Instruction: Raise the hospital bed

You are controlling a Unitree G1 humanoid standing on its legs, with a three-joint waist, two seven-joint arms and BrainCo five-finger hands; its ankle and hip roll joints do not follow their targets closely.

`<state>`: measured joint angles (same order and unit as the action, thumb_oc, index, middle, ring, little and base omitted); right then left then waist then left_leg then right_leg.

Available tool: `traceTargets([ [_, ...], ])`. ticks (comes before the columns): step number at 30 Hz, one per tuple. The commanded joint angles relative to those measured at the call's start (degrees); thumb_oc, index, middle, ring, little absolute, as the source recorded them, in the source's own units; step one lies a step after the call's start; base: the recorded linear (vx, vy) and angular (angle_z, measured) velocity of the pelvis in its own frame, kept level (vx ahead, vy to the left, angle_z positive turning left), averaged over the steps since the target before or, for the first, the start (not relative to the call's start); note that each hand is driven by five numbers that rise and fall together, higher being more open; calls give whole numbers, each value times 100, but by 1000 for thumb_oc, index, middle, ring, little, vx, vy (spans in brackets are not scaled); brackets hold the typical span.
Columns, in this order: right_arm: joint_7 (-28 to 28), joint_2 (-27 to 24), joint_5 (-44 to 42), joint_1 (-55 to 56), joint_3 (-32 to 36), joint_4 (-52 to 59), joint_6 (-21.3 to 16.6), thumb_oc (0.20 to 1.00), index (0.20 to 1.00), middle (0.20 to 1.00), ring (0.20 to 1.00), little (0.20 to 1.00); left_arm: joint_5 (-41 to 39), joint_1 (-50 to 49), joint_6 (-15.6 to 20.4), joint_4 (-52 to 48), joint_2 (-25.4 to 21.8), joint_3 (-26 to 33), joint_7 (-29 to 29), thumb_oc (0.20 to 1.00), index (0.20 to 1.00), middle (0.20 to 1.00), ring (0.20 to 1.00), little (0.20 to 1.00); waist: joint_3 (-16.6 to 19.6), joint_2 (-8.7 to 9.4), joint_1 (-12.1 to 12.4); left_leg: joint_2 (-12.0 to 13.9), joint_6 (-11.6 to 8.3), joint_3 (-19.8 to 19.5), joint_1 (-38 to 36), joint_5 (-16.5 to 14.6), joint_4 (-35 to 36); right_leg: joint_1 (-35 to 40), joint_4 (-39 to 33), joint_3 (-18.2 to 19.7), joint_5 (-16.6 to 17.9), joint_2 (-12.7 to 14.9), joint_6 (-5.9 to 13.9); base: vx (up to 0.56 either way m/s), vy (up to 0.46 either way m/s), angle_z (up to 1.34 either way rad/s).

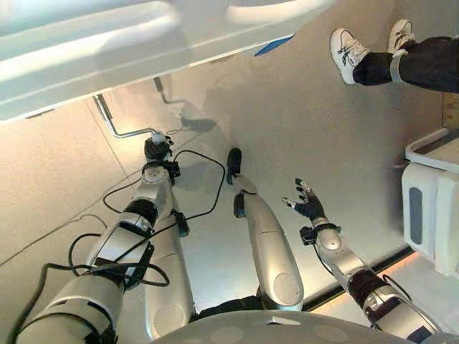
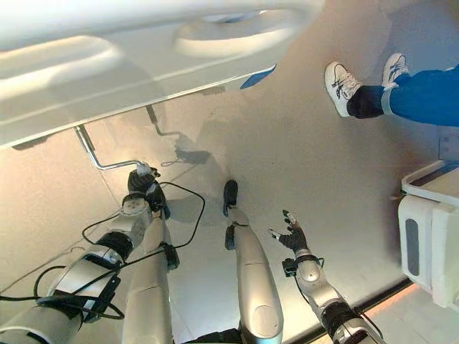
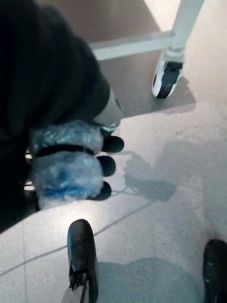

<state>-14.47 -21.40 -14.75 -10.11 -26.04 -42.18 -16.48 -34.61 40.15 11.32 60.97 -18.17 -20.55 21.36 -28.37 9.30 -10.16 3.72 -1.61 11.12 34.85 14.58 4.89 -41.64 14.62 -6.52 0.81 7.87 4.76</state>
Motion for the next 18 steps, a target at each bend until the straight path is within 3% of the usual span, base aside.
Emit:
traceTargets([
  [1, 29, -379, 60, 336, 126, 123, 75, 1000, 1000, 1000, 1000, 1000, 547, 558, 332, -482, 248, -371, -349, 200, 200, 200, 200, 200, 35, -214, -217, -192, -112, -55, -369, -556, 11, 276, -1454, -160, 1303, -429, 347, 0, 0, 0],
  [4, 43, -365, 87, 402, 202, -96, 129, 1000, 1000, 1000, 1000, 1000, 411, 185, 403, -1026, 316, -536, -490, 200, 200, 200, 200, 200, 108, -401, -159, -232, -105, -69, -539, -578, 11, 447, -1450, -156, 1262, -419, 331, 0, 0, 0],
  [9, 52, -317, 130, 413, 292, -388, 224, 1000, 1000, 1000, 1000, 1000, 238, -258, 414, -1500, 301, -619, -661, 200, 200, 200, 200, 200, 206, -558, -33, -269, -86, -111, -756, -613, 11, 694, -1464, -183, 1204, -390, 299, 3, -2, 1],
  [16, 70, -275, 161, 503, 426, -542, 313, 1000, 1000, 1000, 1000, 1000, 71, -876, 443, -2404, 52, -622, -840, 200, 200, 200, 200, 200, 268, -631, 188, -319, -56, -228, -1003, -635, -19, 1020, -1430, -273, 1126, -335, 284, -9, -2, 1],
  [18, 66, -258, 166, 519, 456, -597, 333, 1000, 1000, 1000, 1000, 1000, 59, -1010, 445, -2702, -64, -615, -894, 200, 200, 200, 200, 200, 251, -591, 234, -361, -11, -218, -969, -511, -54, 1039, -1431, -327, 1224, -272, 240, -63, -10, 12],
])
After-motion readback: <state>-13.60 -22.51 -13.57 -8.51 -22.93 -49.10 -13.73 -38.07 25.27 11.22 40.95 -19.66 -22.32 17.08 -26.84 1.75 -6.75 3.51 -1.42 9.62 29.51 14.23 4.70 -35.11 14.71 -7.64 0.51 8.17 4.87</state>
